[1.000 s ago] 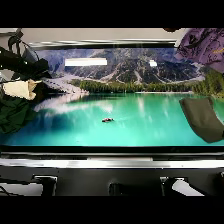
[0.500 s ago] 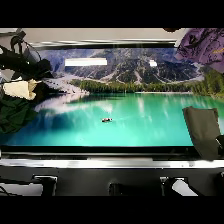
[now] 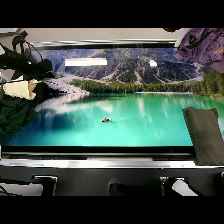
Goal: Fold the clothes and pants, and hang the long-sleeved shirts on hangers.
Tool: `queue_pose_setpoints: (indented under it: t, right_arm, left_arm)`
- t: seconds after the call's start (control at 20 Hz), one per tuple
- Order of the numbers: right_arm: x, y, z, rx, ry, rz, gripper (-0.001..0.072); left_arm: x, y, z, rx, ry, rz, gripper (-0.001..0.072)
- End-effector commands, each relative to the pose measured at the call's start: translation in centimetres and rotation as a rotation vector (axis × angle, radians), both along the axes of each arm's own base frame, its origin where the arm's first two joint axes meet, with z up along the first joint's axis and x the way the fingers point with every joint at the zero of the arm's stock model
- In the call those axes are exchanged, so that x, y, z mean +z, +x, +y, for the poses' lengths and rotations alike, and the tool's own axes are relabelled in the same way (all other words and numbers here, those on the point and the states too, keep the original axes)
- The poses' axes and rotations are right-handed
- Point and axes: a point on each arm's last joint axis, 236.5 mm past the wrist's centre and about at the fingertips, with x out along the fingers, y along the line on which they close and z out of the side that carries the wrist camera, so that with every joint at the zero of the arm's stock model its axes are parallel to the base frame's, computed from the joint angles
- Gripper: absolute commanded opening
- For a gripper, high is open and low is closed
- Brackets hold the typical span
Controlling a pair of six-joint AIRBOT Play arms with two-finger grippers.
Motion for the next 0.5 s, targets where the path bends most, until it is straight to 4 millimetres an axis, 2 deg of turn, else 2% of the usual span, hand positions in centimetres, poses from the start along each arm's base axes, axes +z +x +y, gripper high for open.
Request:
queue_pose_setpoints:
  t: [0.0, 0.05, 0.1, 0.2, 0.25, 0.3, 0.35, 0.45]
  right_arm:
    - [8.2, 11.3, 0.4, 0.248, -0.107, -0.342, 0.0392]
    - [9.5, 14.4, 2.9, 0.381, -0.112, -0.365, 0.0339]
    - [10.1, 17.2, 6.2, 0.513, -0.104, -0.38, 0.0298]
    - [10.1, 21.2, 15.0, 0.778, -0.072, -0.389, 0.012]
    - [9.7, 22.3, 19.8, 0.9, -0.057, -0.376, 0.0109]
    - [9.3, 22.8, 24.1, 0.999, -0.038, -0.365, 0.0035]
    - [8.9, 23.0, 28.5, 1.1, -0.027, -0.352, 0.003]
    - [8.0, 22.3, 35.6, 1.26, -0.011, -0.322, 0.003]
  left_arm:
    - [0.1, 0.3, 0.2, 0.0, 0.002, -0.013, 0.0016]
    - [0.2, 0.3, 0.4, -0.015, 0.011, -0.022, 0.0016]
    - [0.5, 0.2, 0.9, -0.033, 0.025, -0.035, 0.0016]
    - [1.1, 0.0, 1.9, -0.052, 0.059, -0.063, 0.0016]
    - [1.5, -0.1, 2.7, -0.041, 0.085, -0.072, 0.0015]
    - [1.8, -0.3, 3.4, -0.032, 0.117, -0.083, 0.0015]
    - [1.8, -0.6, 3.8, -0.037, 0.145, -0.095, 0.0014]
    - [1.1, -1.8, 3.8, -0.068, 0.165, -0.128, 0.0014]
